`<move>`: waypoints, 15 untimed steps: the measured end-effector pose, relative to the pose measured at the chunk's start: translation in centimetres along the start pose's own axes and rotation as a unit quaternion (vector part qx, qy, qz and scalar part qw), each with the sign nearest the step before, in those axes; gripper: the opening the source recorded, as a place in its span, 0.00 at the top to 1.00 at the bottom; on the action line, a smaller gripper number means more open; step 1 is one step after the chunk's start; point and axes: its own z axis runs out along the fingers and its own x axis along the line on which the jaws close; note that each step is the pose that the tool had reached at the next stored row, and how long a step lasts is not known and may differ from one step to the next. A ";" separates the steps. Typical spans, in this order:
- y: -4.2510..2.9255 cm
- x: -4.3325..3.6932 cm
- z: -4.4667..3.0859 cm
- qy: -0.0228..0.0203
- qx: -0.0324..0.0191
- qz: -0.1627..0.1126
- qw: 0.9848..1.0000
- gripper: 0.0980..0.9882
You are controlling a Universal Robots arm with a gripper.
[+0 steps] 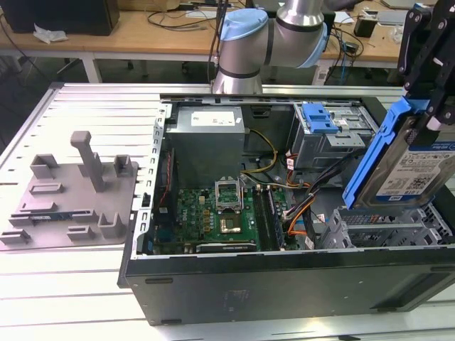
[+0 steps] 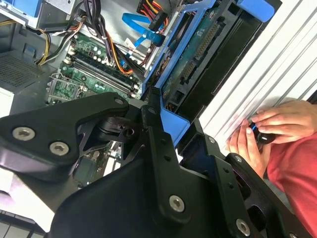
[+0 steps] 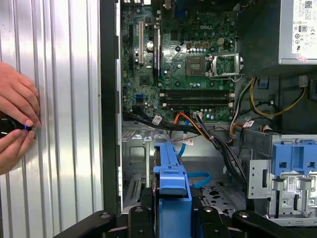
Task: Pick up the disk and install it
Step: 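Insert the disk into the insertion slot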
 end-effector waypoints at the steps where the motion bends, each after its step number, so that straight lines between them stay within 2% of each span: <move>1: -0.01 0.00 0.06 0.000 0.000 0.000 1.000 0.70; 15: -0.09 0.10 0.95 0.000 0.000 0.000 1.000 0.70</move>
